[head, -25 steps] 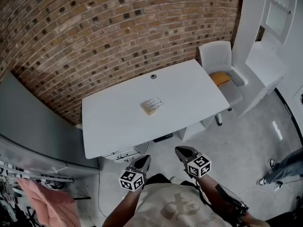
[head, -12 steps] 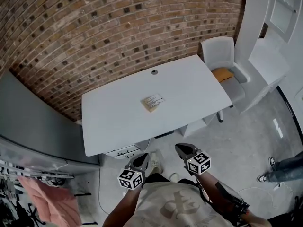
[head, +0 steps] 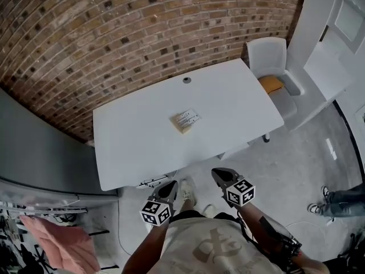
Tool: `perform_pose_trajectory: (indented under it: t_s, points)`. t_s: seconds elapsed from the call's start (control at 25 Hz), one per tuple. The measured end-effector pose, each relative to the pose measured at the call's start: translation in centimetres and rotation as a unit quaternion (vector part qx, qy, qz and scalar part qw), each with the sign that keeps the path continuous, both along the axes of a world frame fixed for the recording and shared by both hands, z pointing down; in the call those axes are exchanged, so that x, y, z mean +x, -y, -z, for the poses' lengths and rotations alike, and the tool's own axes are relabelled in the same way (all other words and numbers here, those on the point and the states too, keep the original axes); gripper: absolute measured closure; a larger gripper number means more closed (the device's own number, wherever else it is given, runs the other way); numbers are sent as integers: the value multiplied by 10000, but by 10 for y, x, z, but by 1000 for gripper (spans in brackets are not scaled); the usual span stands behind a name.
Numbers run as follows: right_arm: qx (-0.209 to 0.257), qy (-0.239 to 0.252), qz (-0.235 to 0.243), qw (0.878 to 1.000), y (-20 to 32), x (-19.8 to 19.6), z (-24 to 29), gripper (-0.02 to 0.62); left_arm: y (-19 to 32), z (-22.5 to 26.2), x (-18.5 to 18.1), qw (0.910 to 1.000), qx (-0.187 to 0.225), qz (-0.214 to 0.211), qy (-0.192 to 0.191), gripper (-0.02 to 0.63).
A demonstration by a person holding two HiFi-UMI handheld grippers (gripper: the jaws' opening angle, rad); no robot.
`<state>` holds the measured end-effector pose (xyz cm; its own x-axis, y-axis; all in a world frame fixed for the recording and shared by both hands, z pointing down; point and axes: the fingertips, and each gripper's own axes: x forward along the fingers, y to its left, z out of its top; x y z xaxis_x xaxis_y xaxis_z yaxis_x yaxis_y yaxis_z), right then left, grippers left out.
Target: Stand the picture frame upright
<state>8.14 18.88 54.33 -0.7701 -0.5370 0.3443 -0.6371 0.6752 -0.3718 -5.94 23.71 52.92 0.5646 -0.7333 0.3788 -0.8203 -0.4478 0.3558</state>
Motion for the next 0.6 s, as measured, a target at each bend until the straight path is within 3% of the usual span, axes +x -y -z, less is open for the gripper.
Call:
perform_pose_trajectory:
  t_s: [0.32, 0.6]
  points:
    - [-14, -98, -121, 9999, 57, -26, -2, 588, 75, 2, -25, 9996, -12, -189, -196, 603]
    - [28, -209, -328, 9992, 106, -40, 5, 588, 154, 24, -34, 9978, 234, -550, -274, 603]
